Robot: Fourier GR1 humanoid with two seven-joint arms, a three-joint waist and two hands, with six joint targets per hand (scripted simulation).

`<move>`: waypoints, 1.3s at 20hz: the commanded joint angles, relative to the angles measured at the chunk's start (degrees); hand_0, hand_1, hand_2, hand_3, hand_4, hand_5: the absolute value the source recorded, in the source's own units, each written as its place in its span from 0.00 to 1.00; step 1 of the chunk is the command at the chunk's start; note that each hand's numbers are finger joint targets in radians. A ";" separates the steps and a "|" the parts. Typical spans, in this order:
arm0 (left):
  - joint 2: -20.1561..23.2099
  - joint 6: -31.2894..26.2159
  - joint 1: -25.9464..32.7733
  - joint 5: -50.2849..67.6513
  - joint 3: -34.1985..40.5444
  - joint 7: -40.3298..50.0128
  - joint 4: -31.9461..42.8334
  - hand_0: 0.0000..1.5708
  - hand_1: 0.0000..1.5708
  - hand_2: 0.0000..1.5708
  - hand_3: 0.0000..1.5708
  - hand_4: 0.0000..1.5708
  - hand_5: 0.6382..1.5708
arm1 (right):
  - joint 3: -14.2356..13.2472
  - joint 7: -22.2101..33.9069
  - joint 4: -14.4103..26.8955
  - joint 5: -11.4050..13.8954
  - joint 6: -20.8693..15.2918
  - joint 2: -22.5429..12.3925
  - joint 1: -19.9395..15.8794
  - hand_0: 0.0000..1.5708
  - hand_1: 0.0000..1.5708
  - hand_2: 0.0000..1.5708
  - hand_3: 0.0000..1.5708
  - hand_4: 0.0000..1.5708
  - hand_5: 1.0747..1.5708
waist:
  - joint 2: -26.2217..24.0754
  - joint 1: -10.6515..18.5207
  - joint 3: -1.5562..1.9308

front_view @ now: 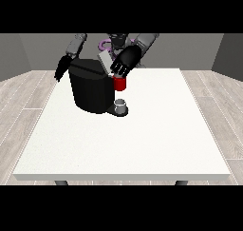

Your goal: Insert the coffee pod into the coffee machine and close the lid

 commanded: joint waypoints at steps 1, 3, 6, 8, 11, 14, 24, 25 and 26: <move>1.87 0.28 -1.67 -0.83 -0.24 -1.47 -0.39 0.81 0.81 0.81 0.75 0.11 1.00 | -2.40 0.66 0.22 -1.27 0.82 -2.25 -3.21 0.00 0.00 0.00 0.00 0.09 1.00 | 1.23 0.53 0.01; -0.53 3.32 -0.37 -3.54 -2.76 -0.41 -0.39 0.77 0.77 0.78 0.72 0.00 1.00 | -1.60 0.73 -0.08 -0.23 -0.70 -1.14 -4.33 0.00 0.00 0.00 0.00 0.00 1.00 | 2.23 0.37 0.01; 3.88 3.01 0.60 -4.98 -2.80 -2.85 1.25 0.77 0.77 0.78 0.70 0.00 1.00 | -0.72 1.50 -2.56 -0.93 1.26 -1.52 -2.34 0.00 0.00 0.00 0.00 0.00 1.00 | 1.70 -1.35 -0.01; 0.76 5.49 1.08 -5.93 -4.36 -3.45 -0.03 0.74 0.74 0.76 0.68 0.00 1.00 | 1.73 -0.14 -1.38 2.12 -2.36 1.65 -0.53 0.00 0.00 0.00 0.00 0.00 1.00 | 1.78 -0.44 -0.01; 0.79 5.29 2.24 -5.32 -3.28 -2.97 1.05 0.72 0.72 0.73 0.64 0.00 1.00 | -0.41 -1.03 -1.08 -0.79 1.67 -1.29 0.43 0.00 0.00 0.00 0.00 0.00 1.00 | 1.53 -1.19 0.00; 1.61 1.63 -1.13 -3.69 -2.09 -3.44 0.56 0.71 0.71 0.72 0.63 0.00 1.00 | -3.66 -0.81 1.73 -2.42 1.71 -2.92 -2.39 0.00 0.00 0.00 0.00 0.00 1.00 | 2.32 0.56 0.03; 1.72 9.71 0.28 -4.96 -0.90 -7.10 1.71 0.77 0.77 0.75 0.62 0.00 1.00 | 0.92 3.72 -3.08 0.88 -1.53 1.08 -2.61 0.00 0.00 0.00 0.00 0.05 1.00 | 3.41 -1.70 -0.02; 2.76 6.97 -2.23 -4.90 -1.56 -8.18 0.11 0.78 0.78 0.77 0.62 0.00 1.00 | -0.67 -0.66 0.23 0.71 -2.37 0.71 -2.79 0.00 0.00 0.00 0.00 0.00 1.00 | 5.15 -0.02 0.02; 3.65 7.90 -1.73 -4.79 -0.82 -9.01 1.05 0.78 0.78 0.77 0.62 0.00 1.00 | -0.92 0.99 -1.29 0.05 -2.01 0.54 -4.27 0.00 0.00 0.00 0.00 0.09 1.00 | 6.04 -0.60 0.00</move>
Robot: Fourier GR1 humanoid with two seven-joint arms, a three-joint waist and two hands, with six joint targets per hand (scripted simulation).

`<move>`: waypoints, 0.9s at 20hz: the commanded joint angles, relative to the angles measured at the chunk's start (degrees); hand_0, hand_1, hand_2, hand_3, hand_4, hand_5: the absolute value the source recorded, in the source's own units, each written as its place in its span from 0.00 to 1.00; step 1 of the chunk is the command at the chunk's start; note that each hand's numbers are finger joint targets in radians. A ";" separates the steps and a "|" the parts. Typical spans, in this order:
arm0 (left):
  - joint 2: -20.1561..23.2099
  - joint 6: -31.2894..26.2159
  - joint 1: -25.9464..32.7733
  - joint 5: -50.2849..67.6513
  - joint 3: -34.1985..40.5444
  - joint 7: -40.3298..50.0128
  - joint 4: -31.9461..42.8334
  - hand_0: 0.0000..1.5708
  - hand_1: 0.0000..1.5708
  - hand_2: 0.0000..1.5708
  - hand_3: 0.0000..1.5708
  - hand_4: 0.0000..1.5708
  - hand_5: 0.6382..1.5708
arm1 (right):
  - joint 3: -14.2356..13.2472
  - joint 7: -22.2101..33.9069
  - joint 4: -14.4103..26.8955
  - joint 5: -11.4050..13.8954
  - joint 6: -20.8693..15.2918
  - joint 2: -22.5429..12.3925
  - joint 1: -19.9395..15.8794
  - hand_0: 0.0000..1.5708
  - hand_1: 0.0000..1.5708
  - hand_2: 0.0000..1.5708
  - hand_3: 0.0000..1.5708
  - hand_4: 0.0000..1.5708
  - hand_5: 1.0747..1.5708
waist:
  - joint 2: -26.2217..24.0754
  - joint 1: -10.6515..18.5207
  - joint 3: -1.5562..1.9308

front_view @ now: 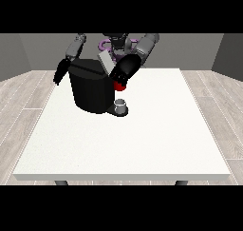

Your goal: Insert the coffee pod into the coffee machine and close the lid

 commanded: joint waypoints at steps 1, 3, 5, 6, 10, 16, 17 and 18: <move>-1.54 5.82 0.95 -1.45 0.09 0.59 0.92 0.81 0.81 0.79 0.62 0.00 1.00 | 1.01 1.69 -2.26 0.57 1.49 -1.33 -1.53 0.00 0.00 0.00 0.00 0.06 1.00 | 1.39 -2.66 -0.08; 1.05 2.87 -0.37 -1.45 -0.09 -1.18 -0.11 0.78 0.78 0.75 0.56 0.00 1.00 | 0.21 -2.43 0.32 0.20 0.93 -0.81 1.08 0.00 0.00 0.00 0.00 0.00 1.00 | 1.29 -1.01 -0.04; 0.67 3.58 -0.34 -2.99 -1.63 -1.63 -0.70 0.69 0.69 0.68 0.51 0.00 1.00 | -0.93 -1.70 0.51 -0.18 1.38 -2.16 -1.32 0.00 0.00 0.00 0.00 0.05 1.00 | 1.68 -0.68 -0.04; -0.48 4.59 1.88 -3.43 -2.31 -2.22 -0.82 0.66 0.66 0.67 0.47 0.00 1.00 | -0.58 0.51 0.32 -0.35 2.19 -2.27 0.24 0.00 0.00 0.00 0.00 0.14 1.00 | -0.68 -0.34 -0.05; 3.66 4.71 -1.41 -4.12 -1.22 -3.70 -0.07 0.47 0.47 0.55 0.42 0.00 1.00 | 0.85 -1.40 -0.51 1.79 0.21 -1.31 -0.61 0.00 0.00 0.00 0.00 0.12 1.00 | 3.57 -1.18 -0.05; 2.89 5.34 1.57 -4.92 -1.31 -2.88 0.86 0.00 0.00 0.37 0.29 0.00 1.00 | 0.49 1.69 -0.62 1.62 -0.20 -1.00 1.40 0.00 0.00 0.00 0.00 0.13 1.00 | -0.91 -0.03 -0.07; 5.11 5.50 -1.27 -4.86 -0.52 -3.77 0.33 0.00 0.00 0.36 0.30 0.00 1.00 | 0.27 -2.47 0.35 1.58 0.02 -1.34 -0.37 0.00 0.00 0.00 0.00 0.13 1.00 | 3.63 0.08 -0.05; 2.10 5.55 -0.48 -4.81 -1.48 -3.90 0.15 0.00 0.00 0.35 0.29 0.00 1.00 | -0.80 2.56 0.64 1.67 -1.04 -1.57 -2.41 0.00 0.00 0.00 0.00 0.09 1.00 | 1.70 0.84 -0.06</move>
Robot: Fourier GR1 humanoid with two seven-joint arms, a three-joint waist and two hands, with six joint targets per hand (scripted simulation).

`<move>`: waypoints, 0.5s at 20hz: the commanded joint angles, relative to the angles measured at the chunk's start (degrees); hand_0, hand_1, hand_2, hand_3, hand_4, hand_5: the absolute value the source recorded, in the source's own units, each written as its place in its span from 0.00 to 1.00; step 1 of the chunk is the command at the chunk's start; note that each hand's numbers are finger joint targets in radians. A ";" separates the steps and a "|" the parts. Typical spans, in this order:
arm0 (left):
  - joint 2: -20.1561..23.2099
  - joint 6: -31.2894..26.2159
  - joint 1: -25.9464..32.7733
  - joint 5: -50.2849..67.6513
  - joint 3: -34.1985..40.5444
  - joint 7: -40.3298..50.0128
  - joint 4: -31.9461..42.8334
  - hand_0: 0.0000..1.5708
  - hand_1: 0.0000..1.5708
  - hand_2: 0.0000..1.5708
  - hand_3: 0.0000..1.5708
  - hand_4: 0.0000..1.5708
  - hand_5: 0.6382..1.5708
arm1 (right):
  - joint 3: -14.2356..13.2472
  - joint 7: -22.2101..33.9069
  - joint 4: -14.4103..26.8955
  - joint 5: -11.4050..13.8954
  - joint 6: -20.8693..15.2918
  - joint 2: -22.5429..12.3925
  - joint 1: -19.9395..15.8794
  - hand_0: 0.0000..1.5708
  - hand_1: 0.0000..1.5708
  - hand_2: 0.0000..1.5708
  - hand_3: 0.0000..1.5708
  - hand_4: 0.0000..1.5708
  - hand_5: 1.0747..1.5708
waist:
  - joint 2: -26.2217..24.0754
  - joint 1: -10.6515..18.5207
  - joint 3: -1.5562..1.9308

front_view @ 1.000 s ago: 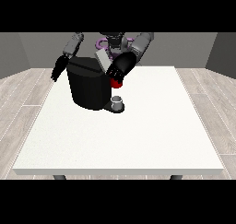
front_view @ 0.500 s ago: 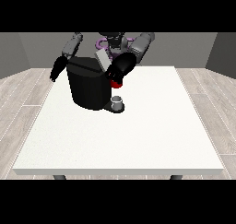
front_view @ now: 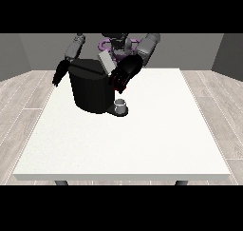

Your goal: Insert the coffee pod into the coffee machine and close the lid

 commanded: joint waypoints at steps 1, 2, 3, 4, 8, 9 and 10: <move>-1.14 0.90 0.63 -0.58 -0.21 0.36 0.31 0.00 0.00 0.33 0.28 0.00 1.00 | -0.33 -2.38 1.84 0.21 -0.19 -0.11 1.44 0.00 0.00 0.00 0.00 0.10 1.00 | -0.47 0.69 -0.23; -0.43 2.57 1.31 -0.92 -0.01 -0.87 0.68 0.00 0.00 0.33 0.29 0.00 1.00 | -0.27 -0.06 0.66 0.73 -1.31 0.22 0.40 0.00 0.00 0.00 0.00 0.10 1.00 | -0.10 0.92 -0.26; 1.03 0.67 0.75 -0.71 0.59 -0.52 1.87 0.00 0.00 0.31 0.24 0.00 1.00 | 0.33 0.61 -0.23 0.08 0.36 0.05 0.93 0.00 0.00 0.00 0.00 0.07 1.00 | -1.30 0.02 -0.26; -0.37 0.72 1.93 -0.12 0.18 -2.18 0.79 0.00 0.00 0.27 0.21 0.00 1.00 | -0.35 -0.29 1.57 0.60 -2.18 1.34 1.40 0.00 0.00 0.00 0.00 0.00 1.00 | -1.11 2.70 -0.25; -4.02 0.97 3.79 -0.33 -0.32 1.89 -0.23 0.00 0.00 0.14 0.09 0.00 1.00 | -4.45 -0.83 4.76 -3.17 2.44 -3.19 0.75 0.00 0.00 0.00 0.00 0.10 1.00 | -4.51 4.29 -0.23; -4.28 -1.59 3.69 -0.06 -0.32 3.28 0.56 0.00 0.00 0.00 0.10 0.00 1.00 | -2.59 -1.16 4.90 -1.65 -0.56 0.35 3.35 0.00 0.00 0.00 0.00 0.08 1.00 | -7.30 4.73 -0.23; -6.43 -2.37 6.10 0.73 -0.61 3.86 -0.54 0.00 0.00 0.00 0.04 0.00 1.00 | -2.98 -4.65 7.68 -1.92 1.15 -0.76 8.44 0.00 0.00 0.00 0.00 0.09 1.00 | -10.14 6.11 -0.21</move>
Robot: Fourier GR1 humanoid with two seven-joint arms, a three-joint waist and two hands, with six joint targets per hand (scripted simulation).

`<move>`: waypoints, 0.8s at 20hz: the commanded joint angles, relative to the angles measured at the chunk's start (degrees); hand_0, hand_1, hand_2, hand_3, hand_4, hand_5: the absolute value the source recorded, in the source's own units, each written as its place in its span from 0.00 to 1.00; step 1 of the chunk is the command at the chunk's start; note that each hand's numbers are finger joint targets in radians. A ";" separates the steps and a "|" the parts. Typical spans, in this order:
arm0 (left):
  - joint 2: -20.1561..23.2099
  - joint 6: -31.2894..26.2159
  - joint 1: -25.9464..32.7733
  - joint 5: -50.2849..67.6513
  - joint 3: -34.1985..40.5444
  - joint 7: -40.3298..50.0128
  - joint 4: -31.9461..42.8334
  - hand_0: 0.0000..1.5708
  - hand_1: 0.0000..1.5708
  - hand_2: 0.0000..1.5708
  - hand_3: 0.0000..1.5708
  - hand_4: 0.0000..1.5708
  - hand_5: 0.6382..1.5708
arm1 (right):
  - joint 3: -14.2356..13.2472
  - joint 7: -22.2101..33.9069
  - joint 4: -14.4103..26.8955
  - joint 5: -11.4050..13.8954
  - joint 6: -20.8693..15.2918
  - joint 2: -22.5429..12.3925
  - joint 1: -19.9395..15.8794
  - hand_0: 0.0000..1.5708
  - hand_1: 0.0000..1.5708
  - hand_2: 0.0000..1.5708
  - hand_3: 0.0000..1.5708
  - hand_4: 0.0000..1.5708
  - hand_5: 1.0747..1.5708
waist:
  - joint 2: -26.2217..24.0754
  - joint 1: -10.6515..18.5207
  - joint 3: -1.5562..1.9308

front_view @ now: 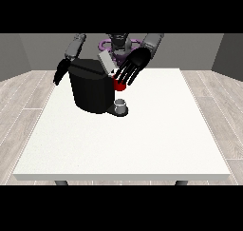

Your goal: Insert the coffee pod into the coffee machine and close the lid

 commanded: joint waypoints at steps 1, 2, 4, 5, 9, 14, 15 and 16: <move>-3.63 -0.96 3.35 -0.10 -1.18 2.07 -0.83 0.00 0.00 0.00 0.00 0.00 1.00 | -2.28 1.62 3.19 -1.27 -0.56 -0.25 0.51 0.00 0.00 0.00 0.00 0.00 1.00 | -5.62 4.51 -0.10; -4.06 -0.21 6.24 0.87 -0.15 1.48 0.06 0.00 0.00 0.00 0.03 0.00 1.00 | -1.00 0.32 2.15 -1.15 0.21 0.52 4.84 0.00 0.00 0.00 0.00 0.00 1.00 | -6.98 3.15 -0.11; -6.76 -3.06 8.95 1.27 -2.06 0.82 -2.18 0.00 0.00 0.00 0.00 0.00 1.00 | -3.42 -3.35 6.34 -2.39 -0.75 0.86 7.77 0.00 0.00 0.00 0.00 0.00 1.00 | -11.17 8.13 -0.08; -7.24 -1.32 10.53 1.64 -1.44 -0.19 -1.44 0.00 0.00 0.05 0.00 0.00 1.00 | -2.08 0.42 4.22 -1.15 -1.01 0.50 5.68 0.00 0.00 0.00 0.00 0.00 1.00 | -10.97 7.46 -0.13; -12.34 -2.34 12.45 13.41 8.31 -1.59 -1.78 0.00 0.00 0.10 0.00 0.00 1.00 | -2.32 -0.42 4.98 -1.76 -0.18 0.72 10.62 0.00 0.00 0.00 0.00 0.00 1.00 | -16.78 9.41 -0.24; -21.79 -2.59 23.63 26.76 18.27 -4.31 -0.66 0.00 0.00 0.00 0.00 0.26 1.00 | -4.07 -2.86 6.13 -2.85 0.19 -0.05 16.17 0.00 0.00 0.00 0.00 0.00 1.00 | -23.26 16.09 -0.36; -24.24 -1.74 25.24 27.76 18.66 -4.83 -0.47 0.00 0.00 0.00 0.00 0.00 1.00 | -3.52 -4.27 6.01 -2.14 -1.47 1.49 17.14 0.00 0.00 0.00 0.00 0.00 1.00 | -23.21 15.64 -0.27; -23.28 -2.73 28.61 28.79 19.77 -5.55 0.03 0.00 0.00 0.00 0.00 0.04 1.00 | -3.64 -3.04 5.13 -2.77 0.78 -0.17 19.06 0.00 0.00 0.00 0.00 0.00 1.00 | -26.59 16.06 -0.28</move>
